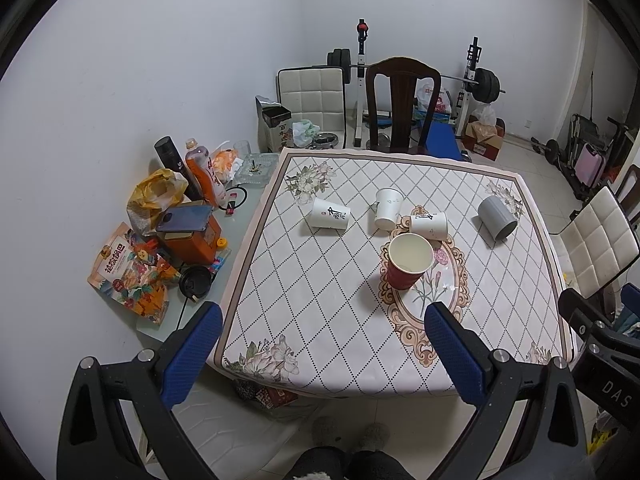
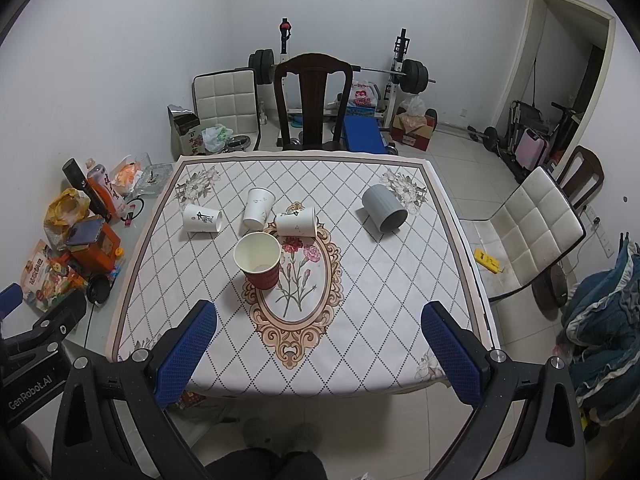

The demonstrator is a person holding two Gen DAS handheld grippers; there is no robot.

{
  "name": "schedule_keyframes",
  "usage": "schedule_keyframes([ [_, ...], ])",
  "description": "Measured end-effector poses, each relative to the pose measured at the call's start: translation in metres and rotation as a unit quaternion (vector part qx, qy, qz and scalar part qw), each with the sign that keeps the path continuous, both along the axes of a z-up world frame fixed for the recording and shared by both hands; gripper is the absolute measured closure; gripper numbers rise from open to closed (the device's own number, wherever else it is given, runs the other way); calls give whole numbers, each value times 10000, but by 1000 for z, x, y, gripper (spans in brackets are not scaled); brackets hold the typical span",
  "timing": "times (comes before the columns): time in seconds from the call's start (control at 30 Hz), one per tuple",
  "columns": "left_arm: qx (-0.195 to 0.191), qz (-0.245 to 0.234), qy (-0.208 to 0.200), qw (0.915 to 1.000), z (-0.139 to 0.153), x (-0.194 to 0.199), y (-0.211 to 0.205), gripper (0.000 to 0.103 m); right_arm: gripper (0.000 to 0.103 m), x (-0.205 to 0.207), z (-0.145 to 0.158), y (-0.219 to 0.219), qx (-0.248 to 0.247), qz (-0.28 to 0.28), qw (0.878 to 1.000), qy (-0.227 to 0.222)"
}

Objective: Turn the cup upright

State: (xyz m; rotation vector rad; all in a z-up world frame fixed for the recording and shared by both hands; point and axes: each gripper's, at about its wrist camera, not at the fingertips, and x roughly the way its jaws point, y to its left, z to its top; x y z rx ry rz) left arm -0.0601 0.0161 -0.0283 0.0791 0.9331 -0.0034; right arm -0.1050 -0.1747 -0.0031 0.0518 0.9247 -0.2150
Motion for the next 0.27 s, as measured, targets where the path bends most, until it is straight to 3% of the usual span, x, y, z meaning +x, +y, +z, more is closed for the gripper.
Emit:
schedule_keyframes([
  [0.27,-18,-13,15,10000,0,0,1,0,0,-3,-4,6,23,69,10000,9],
])
